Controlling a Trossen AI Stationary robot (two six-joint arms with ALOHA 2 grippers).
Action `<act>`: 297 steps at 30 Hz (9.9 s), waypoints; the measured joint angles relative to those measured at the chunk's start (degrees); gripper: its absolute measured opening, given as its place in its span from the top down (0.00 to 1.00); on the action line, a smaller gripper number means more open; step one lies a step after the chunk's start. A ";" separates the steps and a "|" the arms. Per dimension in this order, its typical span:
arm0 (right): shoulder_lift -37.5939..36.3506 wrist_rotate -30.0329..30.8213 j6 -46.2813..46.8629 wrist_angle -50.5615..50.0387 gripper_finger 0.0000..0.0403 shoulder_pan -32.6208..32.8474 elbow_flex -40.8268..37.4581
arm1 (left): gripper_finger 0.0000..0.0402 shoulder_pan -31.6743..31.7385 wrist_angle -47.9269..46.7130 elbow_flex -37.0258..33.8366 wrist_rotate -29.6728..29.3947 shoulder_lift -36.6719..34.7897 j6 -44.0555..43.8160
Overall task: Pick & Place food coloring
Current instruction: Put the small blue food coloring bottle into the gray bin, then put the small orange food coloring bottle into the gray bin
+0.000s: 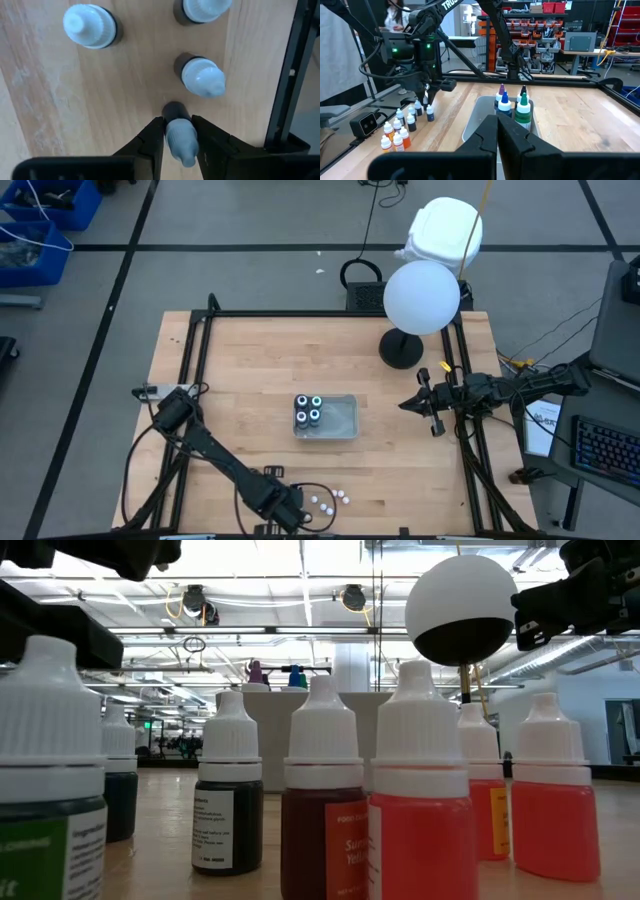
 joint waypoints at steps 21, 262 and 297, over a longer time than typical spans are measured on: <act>-0.02 0.00 0.00 0.00 1.00 0.00 0.00 | 0.81 9.16 -33.36 29.23 -8.71 0.00 7.65; 46.65 25.30 7.47 -21.57 1.00 17.96 35.49 | 0.88 35.99 77.76 -90.79 -9.06 -95.25 40.26; 98.79 -1.50 14.27 -61.24 0.99 20.64 95.32 | 0.88 35.99 79.45 -90.76 -9.51 -95.25 47.89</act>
